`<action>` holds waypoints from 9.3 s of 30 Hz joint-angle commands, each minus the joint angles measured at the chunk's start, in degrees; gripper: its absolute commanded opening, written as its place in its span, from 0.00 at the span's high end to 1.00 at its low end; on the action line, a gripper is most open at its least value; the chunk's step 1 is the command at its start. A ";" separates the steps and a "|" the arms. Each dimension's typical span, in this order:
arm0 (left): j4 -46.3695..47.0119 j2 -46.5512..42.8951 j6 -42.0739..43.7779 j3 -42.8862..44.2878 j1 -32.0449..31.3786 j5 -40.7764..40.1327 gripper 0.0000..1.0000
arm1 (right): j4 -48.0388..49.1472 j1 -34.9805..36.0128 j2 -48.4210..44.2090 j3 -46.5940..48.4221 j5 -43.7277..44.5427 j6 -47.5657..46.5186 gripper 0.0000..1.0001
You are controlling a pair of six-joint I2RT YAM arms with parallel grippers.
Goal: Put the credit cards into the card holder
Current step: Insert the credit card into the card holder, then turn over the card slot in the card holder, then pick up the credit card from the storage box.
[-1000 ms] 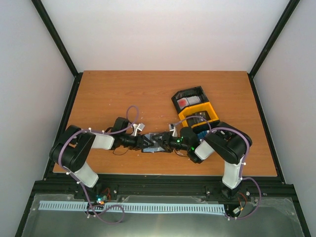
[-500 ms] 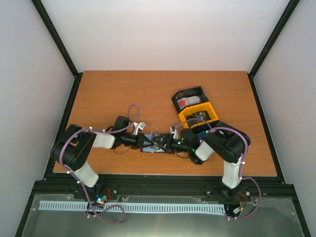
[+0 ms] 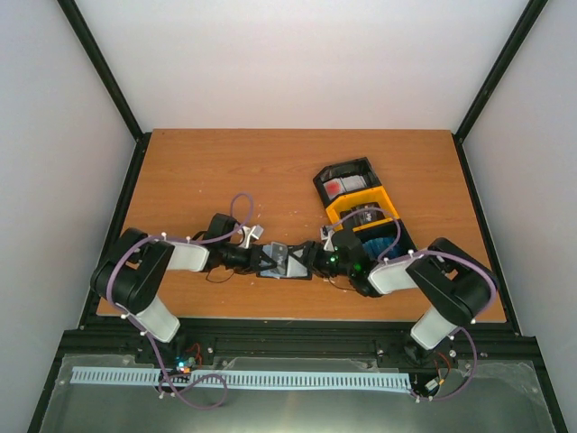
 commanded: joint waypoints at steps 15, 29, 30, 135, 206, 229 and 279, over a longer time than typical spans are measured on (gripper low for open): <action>-4.83 -0.79 0.84 4.01 0.30 1.80 0.65 | -31.95 1.06 -7.44 10.06 14.12 -16.96 0.47; -1.51 -0.61 0.96 6.11 -1.44 6.23 0.59 | -35.69 1.06 -12.58 9.08 19.46 -17.90 0.47; -1.75 -0.28 0.95 6.30 -1.63 5.86 0.60 | -36.01 1.07 -12.24 9.42 19.09 -18.25 0.47; -6.15 -1.40 3.72 9.09 -4.88 -1.92 0.58 | -47.18 5.65 -14.64 13.51 32.86 -23.32 0.74; -30.75 -3.69 18.38 25.59 19.89 -25.93 0.22 | -91.51 -26.03 21.17 59.36 33.02 -53.76 0.38; -30.72 -3.98 18.52 25.16 19.90 -25.41 0.22 | -92.01 -26.90 19.25 60.06 31.02 -53.44 0.46; -30.74 -3.84 18.96 24.89 19.90 -25.69 0.22 | -96.88 -27.88 21.71 66.66 38.39 -49.61 0.61</action>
